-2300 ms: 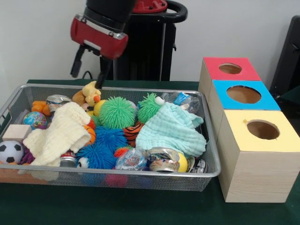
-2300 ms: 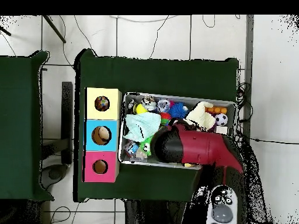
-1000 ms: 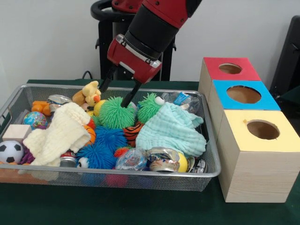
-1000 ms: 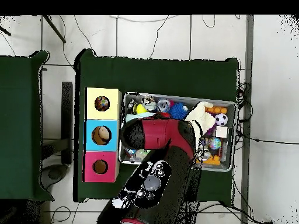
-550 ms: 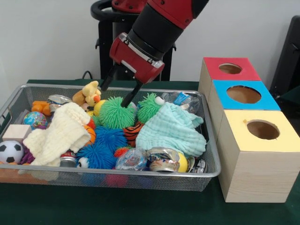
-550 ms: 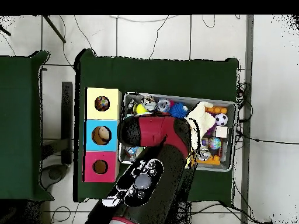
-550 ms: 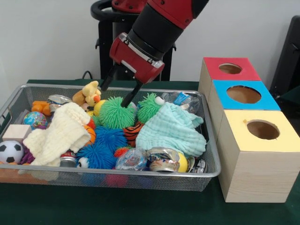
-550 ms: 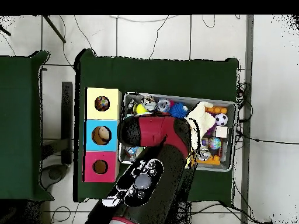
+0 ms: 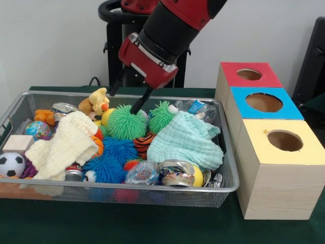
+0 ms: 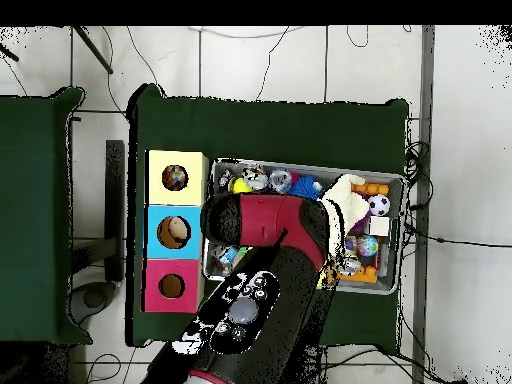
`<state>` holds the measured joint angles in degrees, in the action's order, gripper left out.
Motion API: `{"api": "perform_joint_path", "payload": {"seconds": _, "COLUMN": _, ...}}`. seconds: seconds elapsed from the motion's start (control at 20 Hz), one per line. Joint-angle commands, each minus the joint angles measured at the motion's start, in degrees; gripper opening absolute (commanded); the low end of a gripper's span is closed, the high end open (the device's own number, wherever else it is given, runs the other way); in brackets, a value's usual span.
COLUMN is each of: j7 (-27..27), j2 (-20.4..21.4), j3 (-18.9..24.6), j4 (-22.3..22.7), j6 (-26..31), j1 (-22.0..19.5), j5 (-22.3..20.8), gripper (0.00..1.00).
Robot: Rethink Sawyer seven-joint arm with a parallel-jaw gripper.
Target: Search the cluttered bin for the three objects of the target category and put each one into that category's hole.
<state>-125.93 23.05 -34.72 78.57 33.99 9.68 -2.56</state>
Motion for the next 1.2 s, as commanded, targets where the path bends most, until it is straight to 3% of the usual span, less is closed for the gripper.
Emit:
{"api": "perform_joint_path", "payload": {"seconds": 0.05, "j7": -4.43, "j2": 3.05, "j3": 5.2, "j4": -3.52, "j6": 16.06, "j1": -3.49, "j5": 4.28, "gripper": 1.0}}
{"api": "perform_joint_path", "payload": {"seconds": 0.3, "j7": -9.25, "j2": 1.25, "j3": 5.08, "j4": -7.26, "j6": 20.62, "j1": -1.33, "j5": 6.19, "gripper": 1.0}}
{"api": "perform_joint_path", "payload": {"seconds": 0.75, "j7": -13.08, "j2": -2.46, "j3": 4.92, "j4": -14.78, "j6": 30.79, "j1": -0.1, "j5": 8.27, "gripper": 1.0}}
{"api": "perform_joint_path", "payload": {"seconds": 0.95, "j7": -16.64, "j2": -5.61, "j3": 4.32, "j4": -18.11, "j6": 31.36, "j1": 0.88, "j5": 9.39, "gripper": 1.0}}
{"api": "perform_joint_path", "payload": {"seconds": 1.2, "j7": -21.38, "j2": -8.45, "j3": 4.92, "j4": -19.48, "j6": 27.98, "j1": 1.27, "j5": 12.61, "gripper": 1.0}}
